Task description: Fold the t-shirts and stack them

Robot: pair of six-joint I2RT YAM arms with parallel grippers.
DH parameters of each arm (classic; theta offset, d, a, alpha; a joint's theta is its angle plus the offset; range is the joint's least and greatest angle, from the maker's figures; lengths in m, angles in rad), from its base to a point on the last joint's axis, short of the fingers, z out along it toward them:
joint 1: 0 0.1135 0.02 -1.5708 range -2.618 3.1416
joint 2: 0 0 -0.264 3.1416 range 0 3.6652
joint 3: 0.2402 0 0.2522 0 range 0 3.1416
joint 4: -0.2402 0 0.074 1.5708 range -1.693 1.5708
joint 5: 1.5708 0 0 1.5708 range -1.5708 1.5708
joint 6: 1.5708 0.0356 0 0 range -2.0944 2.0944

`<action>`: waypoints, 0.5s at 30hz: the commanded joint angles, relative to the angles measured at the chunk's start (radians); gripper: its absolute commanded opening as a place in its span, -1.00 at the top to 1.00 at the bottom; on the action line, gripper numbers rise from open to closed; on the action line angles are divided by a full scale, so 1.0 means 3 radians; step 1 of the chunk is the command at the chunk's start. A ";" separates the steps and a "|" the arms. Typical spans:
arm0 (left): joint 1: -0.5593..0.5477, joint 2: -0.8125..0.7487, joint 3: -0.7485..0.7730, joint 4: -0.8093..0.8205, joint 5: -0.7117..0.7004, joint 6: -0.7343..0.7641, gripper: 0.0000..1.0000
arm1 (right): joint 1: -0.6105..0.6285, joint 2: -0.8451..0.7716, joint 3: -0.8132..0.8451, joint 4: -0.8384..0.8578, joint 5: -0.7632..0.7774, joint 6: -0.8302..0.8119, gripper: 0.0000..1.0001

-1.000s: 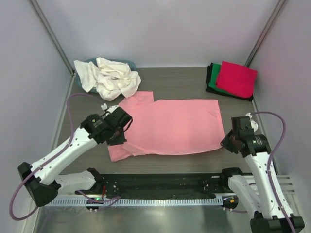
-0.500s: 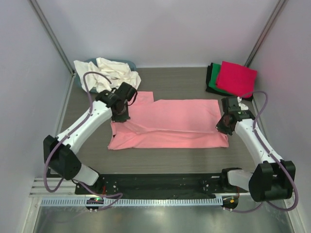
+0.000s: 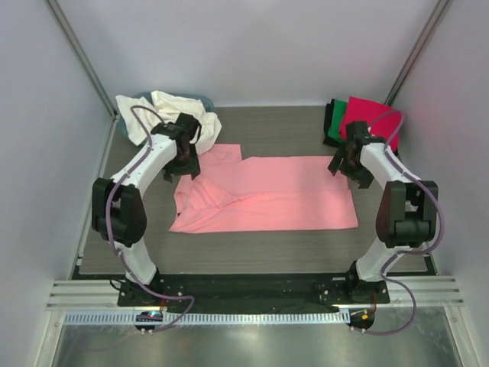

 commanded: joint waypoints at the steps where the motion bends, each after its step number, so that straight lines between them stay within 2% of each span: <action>1: 0.0069 -0.0734 -0.0333 0.0035 0.0007 -0.0157 -0.39 | -0.0096 -0.0585 -0.0141 -0.0116 -0.0052 0.0066 -0.99; 4: 0.0079 -0.1271 -0.1054 0.0275 0.0160 -0.0443 -0.38 | -0.0107 -0.1072 -0.0617 0.0130 -0.0205 0.0316 -0.99; 5: 0.0079 -0.1429 -0.1248 0.0448 0.0231 -0.0606 -0.38 | -0.0112 -0.1362 -0.0953 0.0206 -0.0302 0.0342 -0.97; 8: 0.0089 -0.1905 -0.2071 0.0846 0.0564 -0.0822 -0.37 | -0.0132 -0.1691 -0.1497 0.0396 -0.0578 0.0393 -0.86; 10: 0.0084 -0.2181 -0.2571 0.1032 0.0661 -0.1036 -0.39 | -0.0173 -0.1769 -0.1844 0.0559 -0.0742 0.0373 -0.81; 15: 0.0089 -0.2397 -0.3100 0.1513 0.0754 -0.1318 -0.40 | -0.0357 -0.1698 -0.2204 0.0892 -0.1059 0.0353 -0.70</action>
